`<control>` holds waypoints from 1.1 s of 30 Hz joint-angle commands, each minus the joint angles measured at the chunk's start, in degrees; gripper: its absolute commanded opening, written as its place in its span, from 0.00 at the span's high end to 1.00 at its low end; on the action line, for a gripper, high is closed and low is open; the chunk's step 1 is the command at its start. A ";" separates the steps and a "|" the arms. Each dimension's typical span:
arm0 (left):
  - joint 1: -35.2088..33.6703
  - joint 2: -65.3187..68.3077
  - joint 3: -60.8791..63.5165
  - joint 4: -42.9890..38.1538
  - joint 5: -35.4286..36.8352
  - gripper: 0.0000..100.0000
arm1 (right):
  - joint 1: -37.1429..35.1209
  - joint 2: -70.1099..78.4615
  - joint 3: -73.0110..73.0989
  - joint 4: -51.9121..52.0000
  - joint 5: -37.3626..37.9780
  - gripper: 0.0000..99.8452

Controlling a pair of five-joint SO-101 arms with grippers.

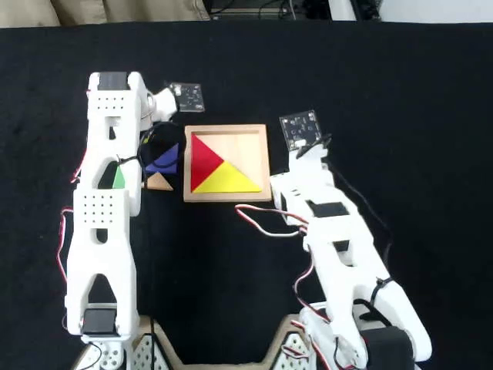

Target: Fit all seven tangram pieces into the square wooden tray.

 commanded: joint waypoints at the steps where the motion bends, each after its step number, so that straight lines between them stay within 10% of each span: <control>1: 1.98 -1.23 -8.75 3.69 -0.35 0.97 | 1.14 -2.07 -0.48 -1.05 0.70 0.99; 7: 1.71 -0.79 -15.43 1.32 3.25 0.97 | 0.97 -2.07 -0.31 -1.05 0.70 0.99; 18: -3.47 14.59 -14.99 -41.67 34.02 0.96 | 0.88 -2.07 -0.31 -1.14 0.70 0.99; 33: -3.82 13.10 -21.32 -2.55 14.77 0.97 | 0.88 -2.07 -0.48 -1.14 0.79 0.99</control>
